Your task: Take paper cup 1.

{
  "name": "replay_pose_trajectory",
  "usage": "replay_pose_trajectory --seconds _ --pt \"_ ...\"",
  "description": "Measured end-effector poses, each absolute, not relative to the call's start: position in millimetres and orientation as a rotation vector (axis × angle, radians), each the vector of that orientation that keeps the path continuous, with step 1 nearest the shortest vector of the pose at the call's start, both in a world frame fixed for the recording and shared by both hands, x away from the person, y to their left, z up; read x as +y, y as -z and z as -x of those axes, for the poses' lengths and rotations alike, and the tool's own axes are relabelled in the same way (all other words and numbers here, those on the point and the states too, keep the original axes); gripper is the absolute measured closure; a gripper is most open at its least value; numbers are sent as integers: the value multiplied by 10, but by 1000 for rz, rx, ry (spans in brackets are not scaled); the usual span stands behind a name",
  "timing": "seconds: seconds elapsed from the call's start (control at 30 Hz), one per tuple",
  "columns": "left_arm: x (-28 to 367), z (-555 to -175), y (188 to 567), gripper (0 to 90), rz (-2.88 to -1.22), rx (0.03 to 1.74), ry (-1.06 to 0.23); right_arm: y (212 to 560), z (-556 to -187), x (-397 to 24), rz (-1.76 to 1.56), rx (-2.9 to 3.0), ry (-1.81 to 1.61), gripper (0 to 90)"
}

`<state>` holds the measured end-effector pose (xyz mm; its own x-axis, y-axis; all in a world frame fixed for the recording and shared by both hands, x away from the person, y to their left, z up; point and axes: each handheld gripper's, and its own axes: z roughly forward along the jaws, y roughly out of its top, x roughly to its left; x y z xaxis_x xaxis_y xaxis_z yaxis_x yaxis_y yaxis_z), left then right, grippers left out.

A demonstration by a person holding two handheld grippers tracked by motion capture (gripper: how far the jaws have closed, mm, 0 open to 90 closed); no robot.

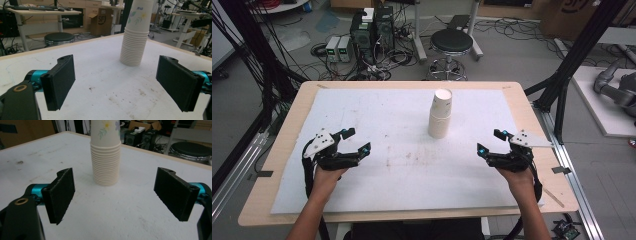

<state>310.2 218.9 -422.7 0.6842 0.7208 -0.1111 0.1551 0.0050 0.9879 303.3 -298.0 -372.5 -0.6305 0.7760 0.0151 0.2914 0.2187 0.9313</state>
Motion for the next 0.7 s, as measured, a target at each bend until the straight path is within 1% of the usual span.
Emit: replay_pose_trajectory --seconds 0.27,0.7 --pt "2171 -3111 4257 157 -1532 757 -502 3503 -3208 -2761 -907 2102 -1390 175" --pt "2145 -3106 4260 157 -1535 749 -497 3347 -3462 -2523 -876 2150 -1349 175"
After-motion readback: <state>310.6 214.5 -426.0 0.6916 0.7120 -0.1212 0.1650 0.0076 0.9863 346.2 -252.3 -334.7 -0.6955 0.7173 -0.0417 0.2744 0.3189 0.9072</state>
